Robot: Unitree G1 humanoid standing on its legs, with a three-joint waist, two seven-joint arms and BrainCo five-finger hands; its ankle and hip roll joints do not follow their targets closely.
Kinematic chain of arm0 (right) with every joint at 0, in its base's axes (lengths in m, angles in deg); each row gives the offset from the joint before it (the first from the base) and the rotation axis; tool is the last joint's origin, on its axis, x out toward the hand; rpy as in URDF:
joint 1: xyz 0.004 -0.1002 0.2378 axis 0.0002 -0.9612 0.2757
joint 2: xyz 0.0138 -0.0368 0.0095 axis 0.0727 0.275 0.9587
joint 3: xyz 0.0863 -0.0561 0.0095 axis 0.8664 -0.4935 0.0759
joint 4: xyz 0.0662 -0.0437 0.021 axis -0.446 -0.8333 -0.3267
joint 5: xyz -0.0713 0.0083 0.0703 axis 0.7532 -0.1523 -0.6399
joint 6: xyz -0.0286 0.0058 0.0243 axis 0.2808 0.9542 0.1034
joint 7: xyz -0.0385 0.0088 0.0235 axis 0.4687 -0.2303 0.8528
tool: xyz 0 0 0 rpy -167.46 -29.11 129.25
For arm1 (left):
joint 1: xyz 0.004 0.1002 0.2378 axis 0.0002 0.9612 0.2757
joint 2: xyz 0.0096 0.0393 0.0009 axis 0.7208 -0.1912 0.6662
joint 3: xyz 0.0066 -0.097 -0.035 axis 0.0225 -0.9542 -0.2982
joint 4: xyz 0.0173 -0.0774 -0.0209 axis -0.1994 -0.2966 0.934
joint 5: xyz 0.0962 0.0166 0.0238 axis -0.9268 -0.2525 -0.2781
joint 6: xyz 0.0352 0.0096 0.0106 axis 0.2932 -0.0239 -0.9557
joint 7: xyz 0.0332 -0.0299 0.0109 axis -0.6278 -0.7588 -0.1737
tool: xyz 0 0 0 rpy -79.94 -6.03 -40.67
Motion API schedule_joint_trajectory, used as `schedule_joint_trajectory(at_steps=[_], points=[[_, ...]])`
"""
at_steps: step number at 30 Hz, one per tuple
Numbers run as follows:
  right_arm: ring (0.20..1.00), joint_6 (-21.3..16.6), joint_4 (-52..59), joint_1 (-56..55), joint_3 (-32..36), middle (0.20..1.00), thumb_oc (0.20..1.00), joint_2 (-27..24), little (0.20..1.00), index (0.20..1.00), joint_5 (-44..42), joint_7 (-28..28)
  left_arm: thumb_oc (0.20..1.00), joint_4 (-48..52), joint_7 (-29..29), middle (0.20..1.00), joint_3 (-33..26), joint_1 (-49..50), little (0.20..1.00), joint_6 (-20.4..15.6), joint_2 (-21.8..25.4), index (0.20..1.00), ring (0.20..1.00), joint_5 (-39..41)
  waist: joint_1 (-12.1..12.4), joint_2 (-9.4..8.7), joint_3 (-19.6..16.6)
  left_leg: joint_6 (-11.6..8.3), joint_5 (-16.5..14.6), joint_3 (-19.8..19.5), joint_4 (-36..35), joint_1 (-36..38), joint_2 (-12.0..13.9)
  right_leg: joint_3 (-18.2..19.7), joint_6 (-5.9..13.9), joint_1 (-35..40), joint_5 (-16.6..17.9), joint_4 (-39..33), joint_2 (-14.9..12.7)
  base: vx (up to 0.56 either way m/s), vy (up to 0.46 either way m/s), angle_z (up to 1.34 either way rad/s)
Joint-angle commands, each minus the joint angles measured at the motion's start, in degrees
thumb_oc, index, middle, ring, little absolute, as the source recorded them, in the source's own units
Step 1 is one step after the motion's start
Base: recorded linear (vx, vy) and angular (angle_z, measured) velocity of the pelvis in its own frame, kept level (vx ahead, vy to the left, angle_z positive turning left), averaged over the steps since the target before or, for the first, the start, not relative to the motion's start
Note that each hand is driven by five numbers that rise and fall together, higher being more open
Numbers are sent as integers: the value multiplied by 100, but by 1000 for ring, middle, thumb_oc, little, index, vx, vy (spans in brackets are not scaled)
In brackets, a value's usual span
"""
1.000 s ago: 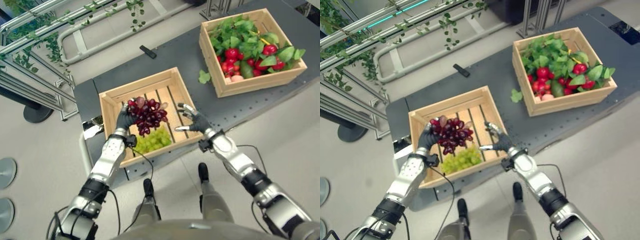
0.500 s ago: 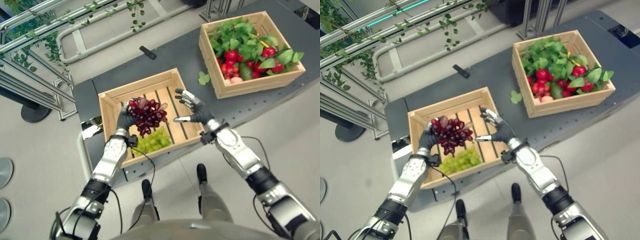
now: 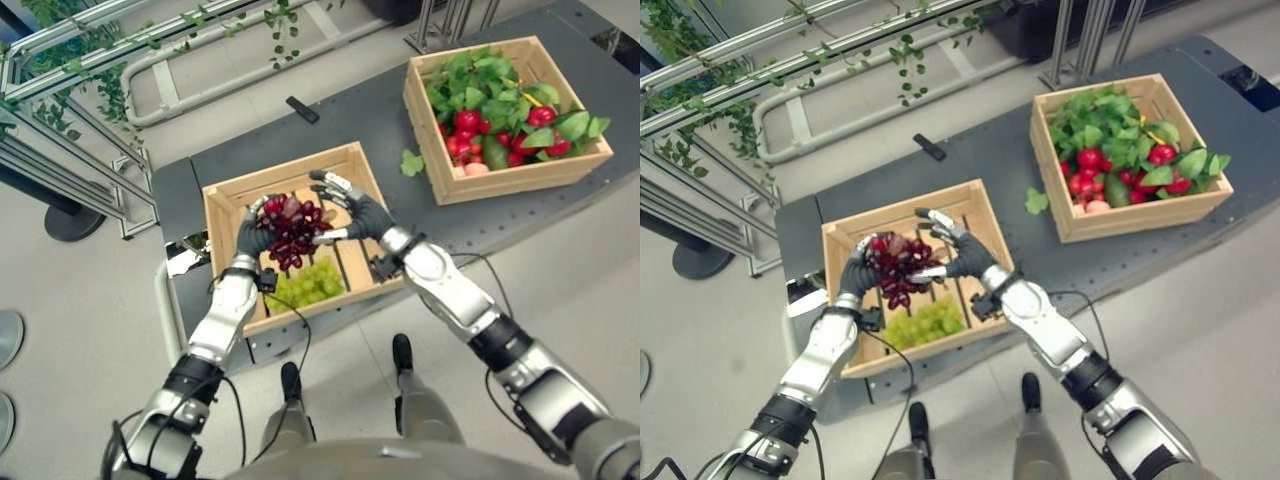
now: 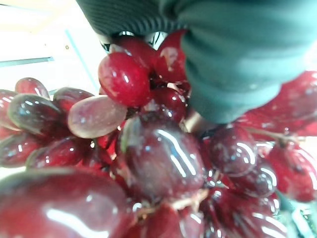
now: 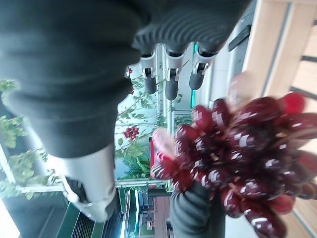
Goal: Pick up the fruits from the basket on one side to the basket on the other side
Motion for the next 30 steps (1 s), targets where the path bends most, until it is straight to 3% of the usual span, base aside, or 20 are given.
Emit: schedule_joint_trajectory(at_steps=[1,13,30], points=[[1000,-187,183,485,-111,1000,1000,273,1000,1000,48,100,200,-109,-225,200,309,-845,200,-311,6,200,200,-152,-63,44,-265,-39,-14,-180,363,-440,101,-115,60,603,-1423,231,258,0,0,0],[1000,-135,-139,1192,-409,1000,1000,588,1000,1000,4,236,200,-74,-540,200,303,-1232,200,-401,200,200,200,-192,-9,89,-319,-70,18,-239,354,-442,122,-157,33,675,-1457,240,281,2,-2,4],[1000,-366,516,670,311,1000,1000,-15,1000,1000,-508,49,200,122,-409,200,-452,-1099,200,-631,596,200,200,471,-15,122,-362,-99,10,-288,366,-400,121,-207,36,758,-1485,255,297,0,0,0]])
